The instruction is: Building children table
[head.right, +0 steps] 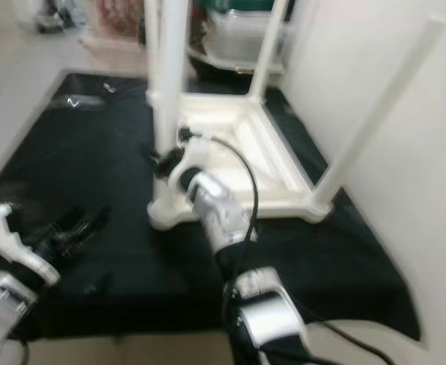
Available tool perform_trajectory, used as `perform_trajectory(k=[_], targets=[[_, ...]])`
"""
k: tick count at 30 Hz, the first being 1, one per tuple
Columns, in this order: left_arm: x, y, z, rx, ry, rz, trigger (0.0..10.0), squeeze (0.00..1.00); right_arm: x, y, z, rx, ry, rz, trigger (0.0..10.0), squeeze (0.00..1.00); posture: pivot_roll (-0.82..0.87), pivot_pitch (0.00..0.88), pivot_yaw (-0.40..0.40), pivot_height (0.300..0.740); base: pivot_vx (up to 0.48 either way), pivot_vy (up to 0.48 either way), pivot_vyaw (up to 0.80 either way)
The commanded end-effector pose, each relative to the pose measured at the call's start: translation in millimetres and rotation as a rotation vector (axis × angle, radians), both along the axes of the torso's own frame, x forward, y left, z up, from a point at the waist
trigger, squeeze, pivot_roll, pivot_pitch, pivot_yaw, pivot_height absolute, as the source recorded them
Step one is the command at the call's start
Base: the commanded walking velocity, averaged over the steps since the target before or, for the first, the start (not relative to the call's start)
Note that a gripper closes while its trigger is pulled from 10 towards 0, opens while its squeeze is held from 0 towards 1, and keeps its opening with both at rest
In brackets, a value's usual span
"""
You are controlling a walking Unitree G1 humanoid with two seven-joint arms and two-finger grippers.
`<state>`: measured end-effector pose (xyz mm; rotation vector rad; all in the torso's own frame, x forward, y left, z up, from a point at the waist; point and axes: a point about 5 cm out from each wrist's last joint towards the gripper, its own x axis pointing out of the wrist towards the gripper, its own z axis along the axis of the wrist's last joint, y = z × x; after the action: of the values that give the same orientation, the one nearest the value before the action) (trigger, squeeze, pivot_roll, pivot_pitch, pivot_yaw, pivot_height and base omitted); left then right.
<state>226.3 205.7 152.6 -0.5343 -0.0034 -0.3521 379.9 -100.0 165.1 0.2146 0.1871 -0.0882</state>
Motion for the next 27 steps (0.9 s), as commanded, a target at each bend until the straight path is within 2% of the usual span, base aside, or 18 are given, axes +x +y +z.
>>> perform_trajectory(k=[1, 2, 4, 6, 9, 10, 11, 12, 13, 14, 15, 17, 18, 19, 21, 22, 26, 27], targets=[[2.2, -4.4, 2.7, -0.005, -0.011, -0.016, 10.0, 0.0, -42.4, -51.0, -70.4, -0.135, 0.292, -0.374, 0.0, 0.0, 0.15, 0.0, -0.128, 0.74, 0.0, 0.0, 0.0], [2.2, -4.4, 2.7, -0.005, -0.011, -0.016, 10.0, 0.0, -42.4, -51.0, -70.4, -0.135, 0.292, -0.374, 0.0, 0.0, 0.15, 0.0, -0.128, 0.74, 0.0, 0.0, 0.0], [2.7, -5.3, 3.0, -0.008, -0.012, -0.019, 10.0, 0.0, -58.6, -55.8, -76.1, -0.168, 0.321, -0.421, 0.0, 0.0, 0.13, 0.0, -0.118, 0.74, 0.0, 0.0, 0.0], [3.8, -6.7, 3.2, -0.01, -0.013, -0.022, 10.0, 0.0, -63.2, -55.6, -81.2, -0.184, 0.359, -0.414, 0.0, 0.0, 0.13, 0.0, -0.118, 0.74, 0.0, 0.0, 0.0], [4.6, -7.6, 3.3, -0.012, -0.015, -0.024, 10.0, 0.0, -61.5, -52.0, -79.9, -0.188, 0.353, -0.381, 0.0, 0.0, 0.13, 0.0, -0.119, 0.74, 0.0, 0.0, 0.0], [4.9, -7.9, 3.7, -0.014, -0.017, -0.025, 10.0, 0.0, -53.5, -39.4, -73.1, -0.153, 0.322, -0.277, 10.0, 0.0, 0.12, 0.0, -0.12, 0.74, 0.0, 0.0, 0.0], [4.9, -7.9, 3.7, -0.014, -0.017, -0.025, 10.0, 0.0, -53.5, -39.4, -73.1, -0.153, 0.322, -0.277, 10.0, 0.0, 0.12, 0.0, -0.12, 0.74, 0.0, 0.0, 0.0], [4.9, -7.8, 4.3, -0.019, -0.021, -0.025, 10.0, 0.0, -37.3, -15.9, -49.8, -0.035, 0.164, -0.084, 10.0, 1.0, 0.12, 0.0, -0.128, 0.74, 0.0, 0.0, 0.0], [4.9, -7.8, 4.3, -0.019, -0.021, -0.025, 10.0, 0.0, -37.3, -15.9, -49.8, -0.035, 0.164, -0.084, 10.0, 1.0, 0.12, 0.0, -0.128, 0.74, 0.0, 0.0, 0.0], [4.8, -7.9, 4.5, -0.02, -0.023, -0.025, 10.0, 0.0, -31.2, -8.7, -38.3, 0.003, 0.094, -0.031, 10.0, 1.0, 0.13, 0.0, -0.133, 0.74, 0.0, 0.0, 0.0], [4.0, -7.3, 4.6, -0.022, -0.026, -0.021, 10.0, 0.0, -20.2, 7.3, -15.6, 0.1, -0.006, 0.125, 10.0, 1.0, 0.13, 0.0, -0.138, 0.74, 0.0, 0.0, 0.0], [3.4, -6.9, 4.7, -0.023, -0.027, -0.018, 10.0, 0.0, -17.0, 14.3, -6.2, 0.13, -0.039, 0.183, 10.0, 1.0, 0.13, 0.0, -0.138, 0.74, 0.0, 0.0, 0.0], [3.2, -6.6, 4.7, -0.025, -0.028, -0.016, 10.0, 0.0, -13.6, 19.0, 5.3, 0.136, -0.1, 0.253, 10.0, 0.0, 0.13, 0.0, -0.138, 0.74, 0.0, 0.0, 0.0], [3.2, -6.5, 4.8, -0.026, -0.029, -0.015, 10.0, 0.0, -13.6, 21.3, 12.5, 0.13, -0.137, 0.286, 10.0, 0.0, 0.13, 0.0, -0.138, 0.74, 0.0, 0.0, 0.0], [3.9, -6.2, 5.3, -0.027, -0.029, -0.021, 10.0, 0.0, -11.0, 30.2, 29.3, 0.051, -0.255, 0.444, 10.0, 0.0, 0.13, 0.0, -0.134, 0.74, 0.0, 0.0, 0.0], [4.5, -6.8, 5.4, -0.026, -0.028, -0.025, 10.0, 0.0, -9.7, 33.7, 31.7, 0.046, -0.276, 0.509, 10.0, 0.0, 0.13, 0.0, -0.133, 0.74, 0.0, 0.0, 0.0], [4.9, -7.4, 5.5, -0.025, -0.028, -0.027, 10.0, 0.0, -9.4, 35.5, 32.9, 0.048, -0.283, 0.545, 10.0, 0.0, 0.13, 0.0, -0.133, 0.74, 0.0, 0.0, 0.0], [5.2, -7.7, 5.5, -0.024, -0.027, -0.029, 10.0, 0.0, -9.6, 40.4, 32.3, 0.06, -0.288, 0.631, 10.0, 0.0, 0.15, 0.0, -0.138, 0.74, 0.0, 0.0, 0.0]])
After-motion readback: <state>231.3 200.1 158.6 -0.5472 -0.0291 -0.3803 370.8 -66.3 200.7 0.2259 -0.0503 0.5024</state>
